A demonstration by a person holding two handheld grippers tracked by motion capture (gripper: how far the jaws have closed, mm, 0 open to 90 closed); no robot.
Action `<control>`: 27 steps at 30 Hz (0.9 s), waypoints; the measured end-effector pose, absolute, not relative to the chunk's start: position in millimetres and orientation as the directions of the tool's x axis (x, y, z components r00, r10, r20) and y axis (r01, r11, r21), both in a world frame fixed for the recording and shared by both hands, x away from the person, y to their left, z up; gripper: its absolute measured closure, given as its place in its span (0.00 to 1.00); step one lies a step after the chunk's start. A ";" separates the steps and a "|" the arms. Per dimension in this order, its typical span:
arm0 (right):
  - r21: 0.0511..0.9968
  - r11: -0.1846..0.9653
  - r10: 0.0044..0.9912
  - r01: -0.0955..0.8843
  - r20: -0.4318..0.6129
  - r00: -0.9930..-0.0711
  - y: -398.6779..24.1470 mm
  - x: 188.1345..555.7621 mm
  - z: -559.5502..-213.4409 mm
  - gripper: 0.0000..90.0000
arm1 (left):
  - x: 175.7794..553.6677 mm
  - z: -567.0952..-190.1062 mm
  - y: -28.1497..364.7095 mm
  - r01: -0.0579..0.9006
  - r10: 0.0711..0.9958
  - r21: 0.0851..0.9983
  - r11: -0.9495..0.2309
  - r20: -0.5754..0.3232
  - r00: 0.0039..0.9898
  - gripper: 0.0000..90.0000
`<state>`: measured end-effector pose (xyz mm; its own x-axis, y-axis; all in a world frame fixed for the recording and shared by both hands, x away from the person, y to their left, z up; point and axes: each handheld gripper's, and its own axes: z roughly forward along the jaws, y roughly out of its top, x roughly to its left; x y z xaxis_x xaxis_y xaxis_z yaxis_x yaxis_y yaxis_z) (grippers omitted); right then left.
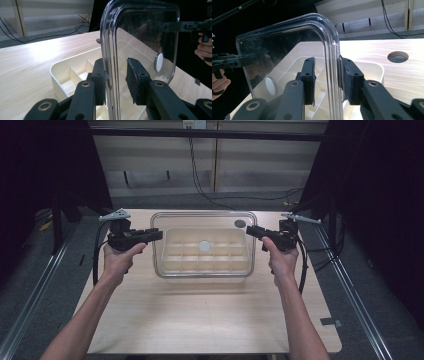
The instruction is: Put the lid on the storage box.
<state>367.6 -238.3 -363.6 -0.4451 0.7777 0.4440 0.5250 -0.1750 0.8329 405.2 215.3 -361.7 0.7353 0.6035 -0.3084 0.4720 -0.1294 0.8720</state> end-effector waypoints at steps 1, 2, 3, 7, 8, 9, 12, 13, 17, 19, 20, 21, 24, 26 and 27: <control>0.833 -0.175 0.778 0.525 0.444 -0.445 -238.3 367.6 -363.6 0.74 | 405.2 -361.7 215.3 0.472 0.604 0.872 -0.129 -0.308 0.735 0.77; 0.828 -0.187 0.774 0.528 0.455 -0.440 -239.9 370.5 -363.5 0.74 | 407.4 -361.4 214.2 0.473 0.604 0.871 -0.129 -0.309 0.734 0.77; 0.828 -0.187 0.774 0.528 0.455 -0.440 -239.9 370.5 -363.5 0.74 | 407.4 -361.4 214.2 0.473 0.604 0.871 -0.129 -0.309 0.734 0.77; 0.829 -0.189 0.774 0.526 0.456 -0.440 -240.6 375.6 -360.5 0.74 | 411.8 -358.6 213.6 0.483 0.609 0.868 -0.114 -0.323 0.724 0.77; 0.830 -0.189 0.775 0.525 0.454 -0.440 -240.3 376.3 -359.7 0.74 | 411.8 -358.6 213.6 0.483 0.609 0.868 -0.114 -0.323 0.724 0.77; 0.830 -0.189 0.775 0.525 0.454 -0.440 -240.3 376.3 -359.7 0.74 | 412.4 -358.2 213.8 0.488 0.613 0.866 -0.106 -0.330 0.718 0.77; 0.828 -0.186 0.773 0.529 0.456 -0.441 -239.1 380.1 -361.5 0.74 | 416.3 -358.3 213.4 0.491 0.627 0.865 -0.101 -0.328 0.707 0.77; 0.825 -0.186 0.773 0.533 0.458 -0.439 -238.9 381.6 -362.8 0.74 | 417.9 -358.8 213.1 0.495 0.630 0.863 -0.100 -0.330 0.703 0.76; 0.815 -0.191 0.773 0.547 0.469 -0.428 -238.5 387.1 -367.9 0.74 | 423.1 -360.8 211.8 0.501 0.637 0.859 -0.106 -0.328 0.697 0.76; 0.815 -0.191 0.771 0.547 0.469 -0.430 -239.2 388.7 -369.4 0.75 | 425.3 -362.2 210.3 0.502 0.639 0.858 -0.106 -0.328 0.696 0.75; 0.813 -0.189 0.774 0.550 0.468 -0.426 -239.7 389.3 -370.1 0.75 | 426.0 -362.7 209.8 0.501 0.640 0.857 -0.119 -0.319 0.699 0.75; 0.812 -0.191 0.774 0.551 0.470 -0.425 -239.9 389.7 -370.5 0.75 | 426.8 -363.7 208.0 0.499 0.645 0.857 -0.126 -0.312 0.698 0.74; 0.813 -0.187 0.780 0.551 0.464 -0.420 -241.4 392.2 -371.4 0.75 | 430.9 -366.1 205.4 0.501 0.645 0.855 -0.137 -0.307 0.700 0.72; 0.810 -0.185 0.782 0.556 0.465 -0.416 -242.5 394.3 -372.1 0.75 | 433.9 -369.2 204.0 0.506 0.641 0.853 -0.130 -0.317 0.699 0.72; 0.808 -0.186 0.783 0.560 0.466 -0.413 -242.9 395.2 -372.2 0.75 | 436.4 -371.1 203.5 0.513 0.640 0.849 -0.122 -0.328 0.695 0.71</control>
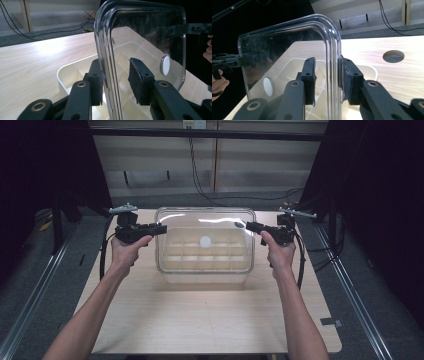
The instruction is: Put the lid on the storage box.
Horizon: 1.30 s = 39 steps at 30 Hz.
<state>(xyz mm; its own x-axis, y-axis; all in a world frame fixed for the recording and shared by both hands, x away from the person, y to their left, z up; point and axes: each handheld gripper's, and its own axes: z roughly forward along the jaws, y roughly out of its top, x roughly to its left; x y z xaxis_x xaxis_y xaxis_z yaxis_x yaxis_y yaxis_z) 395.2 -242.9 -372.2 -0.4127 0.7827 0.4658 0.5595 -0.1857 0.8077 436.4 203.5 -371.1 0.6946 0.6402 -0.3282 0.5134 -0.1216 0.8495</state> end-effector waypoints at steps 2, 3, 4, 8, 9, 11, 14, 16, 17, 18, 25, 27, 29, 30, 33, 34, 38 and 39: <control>0.804 -0.184 0.785 0.566 0.467 -0.408 -243.4 398.2 -373.5 0.75 | 440.3 -373.7 202.7 0.522 0.640 0.845 -0.119 -0.337 0.690 0.71; 0.802 -0.184 0.787 0.569 0.466 -0.403 -243.7 399.6 -374.5 0.75 | 441.4 -374.5 202.5 0.525 0.640 0.843 -0.118 -0.339 0.689 0.71; 0.800 -0.185 0.785 0.570 0.469 -0.404 -244.2 401.1 -375.7 0.75 | 442.3 -375.3 202.5 0.526 0.638 0.843 -0.113 -0.344 0.689 0.71; 0.796 -0.190 0.783 0.575 0.476 -0.400 -244.7 405.7 -379.3 0.74 | 445.1 -377.5 202.1 0.527 0.643 0.841 -0.119 -0.340 0.686 0.70; 0.793 -0.192 0.782 0.578 0.479 -0.399 -244.8 406.8 -380.3 0.74 | 446.1 -378.1 202.3 0.529 0.643 0.839 -0.125 -0.338 0.687 0.70; 0.793 -0.192 0.784 0.579 0.478 -0.395 -244.2 408.6 -381.7 0.74 | 446.2 -378.6 200.6 0.529 0.652 0.838 -0.133 -0.328 0.684 0.68; 0.793 -0.186 0.786 0.580 0.474 -0.396 -243.8 411.0 -382.8 0.73 | 447.7 -379.5 201.2 0.527 0.651 0.838 -0.144 -0.321 0.688 0.68; 0.789 -0.186 0.790 0.585 0.474 -0.389 -243.2 412.9 -384.1 0.73 | 449.3 -381.3 201.2 0.531 0.649 0.836 -0.137 -0.329 0.686 0.68; 0.790 -0.187 0.790 0.584 0.475 -0.389 -243.0 413.6 -384.8 0.73 | 450.2 -382.4 201.4 0.534 0.650 0.835 -0.136 -0.331 0.684 0.68; 0.789 -0.188 0.791 0.585 0.475 -0.387 -242.7 414.3 -385.5 0.72 | 451.3 -383.7 201.5 0.534 0.648 0.834 -0.134 -0.334 0.685 0.68; 0.786 -0.180 0.804 0.592 0.464 -0.372 -239.8 420.3 -390.9 0.70 | 456.6 -390.2 202.2 0.548 0.647 0.827 -0.123 -0.352 0.676 0.67; 0.784 -0.182 0.804 0.593 0.466 -0.370 -239.7 421.7 -392.7 0.70 | 457.8 -391.3 203.1 0.548 0.647 0.826 -0.132 -0.347 0.679 0.67; 0.783 -0.181 0.804 0.595 0.466 -0.369 -239.6 423.1 -394.2 0.69 | 459.0 -392.4 202.7 0.549 0.649 0.825 -0.136 -0.345 0.678 0.67; 0.783 -0.182 0.804 0.595 0.467 -0.368 -239.4 423.9 -395.3 0.69 | 459.9 -393.3 202.7 0.548 0.649 0.824 -0.140 -0.342 0.680 0.66; 0.779 -0.193 0.805 0.597 0.474 -0.358 -238.7 425.9 -399.8 0.69 | 462.3 -397.4 202.6 0.557 0.649 0.820 -0.133 -0.353 0.674 0.66; 0.776 -0.195 0.805 0.600 0.476 -0.354 -238.4 426.7 -400.6 0.68 | 463.2 -398.7 203.4 0.558 0.650 0.818 -0.140 -0.349 0.675 0.65; 0.774 -0.194 0.809 0.603 0.473 -0.347 -237.4 430.0 -403.4 0.68 | 466.4 -403.8 202.8 0.574 0.657 0.806 -0.141 -0.358 0.664 0.64; 0.771 -0.194 0.810 0.607 0.475 -0.345 -237.2 430.7 -404.0 0.68 | 467.7 -404.6 202.7 0.578 0.659 0.802 -0.150 -0.355 0.663 0.63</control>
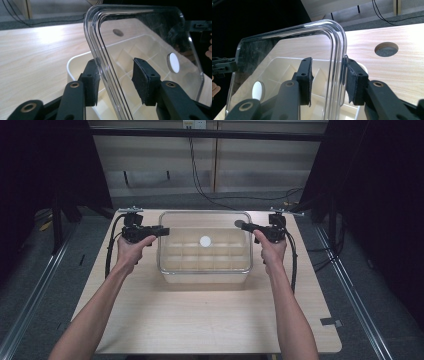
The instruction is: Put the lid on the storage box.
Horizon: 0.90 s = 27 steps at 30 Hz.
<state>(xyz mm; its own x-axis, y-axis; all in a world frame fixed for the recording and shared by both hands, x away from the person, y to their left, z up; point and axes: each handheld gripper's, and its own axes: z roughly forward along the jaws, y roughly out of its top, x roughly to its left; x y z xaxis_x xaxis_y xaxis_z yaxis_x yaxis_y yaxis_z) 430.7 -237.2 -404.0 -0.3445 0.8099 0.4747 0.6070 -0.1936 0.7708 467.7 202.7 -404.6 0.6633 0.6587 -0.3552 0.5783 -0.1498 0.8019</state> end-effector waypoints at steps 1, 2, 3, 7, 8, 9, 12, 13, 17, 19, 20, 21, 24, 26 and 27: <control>0.768 -0.194 0.810 0.610 0.476 -0.342 -237.1 431.8 -405.2 0.68 | 468.5 -405.3 202.5 0.580 0.659 0.800 -0.152 -0.355 0.663 0.63; 0.764 -0.196 0.810 0.614 0.479 -0.337 -237.1 432.8 -406.6 0.68 | 469.2 -406.3 202.6 0.583 0.657 0.798 -0.151 -0.359 0.662 0.63; 0.762 -0.198 0.810 0.616 0.481 -0.335 -237.4 433.7 -407.9 0.68 | 470.0 -407.3 202.5 0.587 0.657 0.796 -0.150 -0.363 0.661 0.63; 0.751 -0.204 0.811 0.628 0.489 -0.321 -236.7 437.2 -412.2 0.67 | 472.5 -411.1 202.5 0.593 0.658 0.790 -0.155 -0.365 0.658 0.62; 0.750 -0.203 0.812 0.630 0.488 -0.320 -236.7 437.9 -413.3 0.67 | 473.0 -412.4 202.2 0.595 0.659 0.789 -0.151 -0.368 0.656 0.62; 0.749 -0.204 0.812 0.631 0.489 -0.318 -236.5 438.5 -414.4 0.66 | 473.7 -413.6 202.0 0.599 0.658 0.786 -0.152 -0.372 0.655 0.62; 0.747 -0.194 0.825 0.636 0.475 -0.306 -233.9 441.0 -417.9 0.64 | 477.1 -419.6 199.9 0.606 0.661 0.777 -0.171 -0.365 0.656 0.58; 0.744 -0.194 0.832 0.640 0.471 -0.295 -232.4 442.0 -419.4 0.62 | 478.0 -421.5 199.5 0.613 0.662 0.773 -0.163 -0.375 0.649 0.58; 0.732 -0.187 0.834 0.655 0.471 -0.288 -231.8 445.7 -425.6 0.61 | 479.4 -428.0 200.3 0.622 0.655 0.767 -0.158 -0.390 0.647 0.57; 0.732 -0.179 0.840 0.657 0.462 -0.285 -231.0 447.1 -427.7 0.60 | 481.0 -430.6 200.2 0.628 0.654 0.762 -0.157 -0.396 0.645 0.57; 0.731 -0.175 0.843 0.660 0.458 -0.283 -230.2 447.5 -428.4 0.59 | 481.4 -431.9 199.8 0.632 0.654 0.760 -0.154 -0.401 0.641 0.57; 0.730 -0.171 0.847 0.662 0.452 -0.279 -229.4 448.1 -429.3 0.58 | 482.3 -433.4 199.5 0.633 0.655 0.758 -0.155 -0.401 0.641 0.56; 0.723 -0.166 0.856 0.670 0.443 -0.266 -226.8 449.8 -432.9 0.56 | 483.9 -437.2 199.9 0.637 0.654 0.753 -0.164 -0.401 0.642 0.55; 0.721 -0.163 0.861 0.674 0.437 -0.260 -225.7 450.5 -434.5 0.55 | 484.5 -439.2 199.9 0.643 0.652 0.747 -0.167 -0.405 0.641 0.54; 0.721 -0.161 0.863 0.674 0.433 -0.258 -225.2 451.0 -435.6 0.55 | 484.8 -440.0 200.3 0.645 0.652 0.745 -0.169 -0.407 0.640 0.54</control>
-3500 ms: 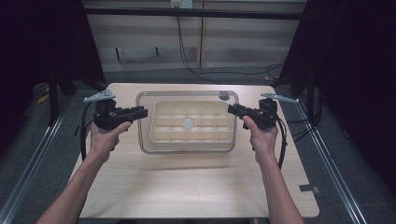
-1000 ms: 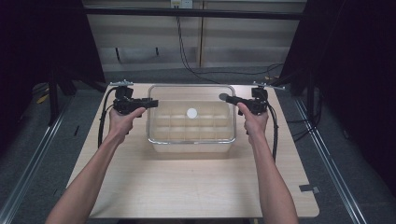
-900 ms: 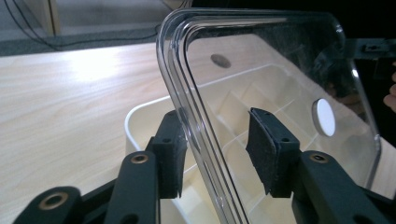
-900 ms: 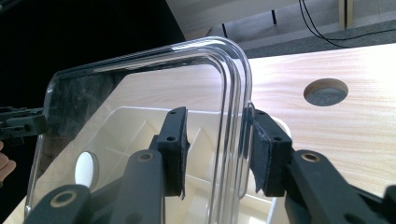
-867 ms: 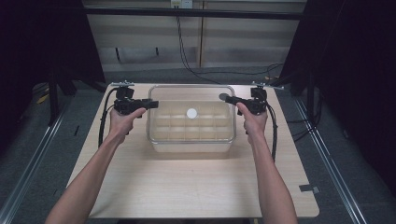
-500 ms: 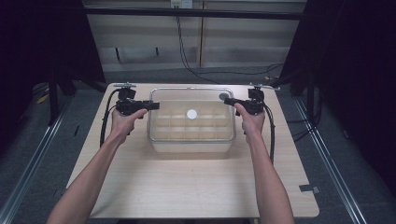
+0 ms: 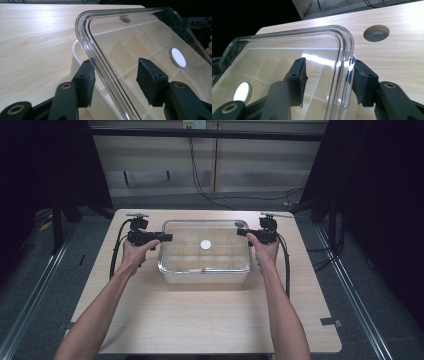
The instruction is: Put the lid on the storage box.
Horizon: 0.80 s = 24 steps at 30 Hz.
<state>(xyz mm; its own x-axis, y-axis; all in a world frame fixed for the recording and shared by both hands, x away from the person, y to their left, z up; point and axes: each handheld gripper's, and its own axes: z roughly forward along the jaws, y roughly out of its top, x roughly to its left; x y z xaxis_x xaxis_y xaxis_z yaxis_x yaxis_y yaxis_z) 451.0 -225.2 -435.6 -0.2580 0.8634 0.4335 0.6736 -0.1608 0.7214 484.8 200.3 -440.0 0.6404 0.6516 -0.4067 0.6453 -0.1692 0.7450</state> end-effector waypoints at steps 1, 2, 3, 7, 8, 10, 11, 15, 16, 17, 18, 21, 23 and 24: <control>0.720 -0.162 0.864 0.675 0.433 -0.256 -224.9 451.2 -436.2 0.54 | 485.0 -440.6 199.9 0.647 0.654 0.745 -0.164 -0.409 0.637 0.54; 0.719 -0.160 0.867 0.677 0.430 -0.253 -224.5 451.2 -436.7 0.54 | 485.0 -441.0 199.7 0.649 0.654 0.744 -0.162 -0.411 0.635 0.54; 0.718 -0.157 0.869 0.678 0.427 -0.251 -223.9 451.4 -437.3 0.53 | 485.1 -441.4 199.9 0.649 0.652 0.743 -0.166 -0.411 0.638 0.54; 0.718 -0.145 0.880 0.680 0.408 -0.243 -220.8 451.8 -439.1 0.50 | 484.8 -443.1 199.4 0.647 0.654 0.745 -0.163 -0.410 0.636 0.54; 0.716 -0.143 0.881 0.684 0.406 -0.241 -219.9 452.1 -439.8 0.49 | 484.7 -443.2 199.8 0.645 0.654 0.746 -0.165 -0.406 0.638 0.54; 0.714 -0.147 0.882 0.685 0.408 -0.236 -219.4 452.4 -439.9 0.49 | 484.6 -443.0 199.4 0.648 0.656 0.744 -0.164 -0.408 0.635 0.54; 0.713 -0.147 0.883 0.685 0.407 -0.233 -219.1 452.3 -439.7 0.49 | 484.5 -442.9 199.2 0.647 0.658 0.744 -0.164 -0.406 0.634 0.54; 0.722 -0.133 0.893 0.679 0.384 -0.233 -216.9 451.5 -439.7 0.47 | 484.0 -445.1 198.2 0.648 0.668 0.740 -0.181 -0.391 0.634 0.52; 0.725 -0.125 0.900 0.677 0.370 -0.230 -215.3 451.1 -439.5 0.46 | 483.6 -446.6 197.4 0.652 0.672 0.738 -0.175 -0.394 0.627 0.51; 0.730 -0.116 0.907 0.674 0.355 -0.227 -214.0 450.7 -439.8 0.45 | 483.4 -448.0 198.2 0.650 0.670 0.738 -0.180 -0.392 0.630 0.51; 0.728 -0.114 0.909 0.676 0.351 -0.224 -212.6 450.6 -440.6 0.44 | 482.7 -449.5 197.6 0.655 0.674 0.738 -0.164 -0.401 0.620 0.51; 0.712 -0.114 0.911 0.693 0.353 -0.213 -211.6 452.6 -444.6 0.43 | 482.7 -452.3 198.6 0.659 0.676 0.731 -0.177 -0.397 0.621 0.50; 0.708 -0.114 0.911 0.697 0.355 -0.211 -211.7 453.3 -446.6 0.42 | 482.5 -452.7 198.6 0.659 0.675 0.730 -0.182 -0.394 0.623 0.50; 0.706 -0.114 0.912 0.699 0.354 -0.209 -211.5 453.3 -446.9 0.41 | 482.4 -452.8 198.0 0.657 0.681 0.731 -0.187 -0.385 0.623 0.49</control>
<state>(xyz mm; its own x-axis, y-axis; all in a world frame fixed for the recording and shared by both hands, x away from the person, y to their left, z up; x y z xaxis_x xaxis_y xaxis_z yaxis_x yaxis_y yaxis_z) 453.3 -211.5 -446.9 -0.2091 0.9116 0.3540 0.6989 -0.1139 0.7061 482.4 198.0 -452.8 0.6228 0.6809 -0.3853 0.6566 -0.1872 0.7306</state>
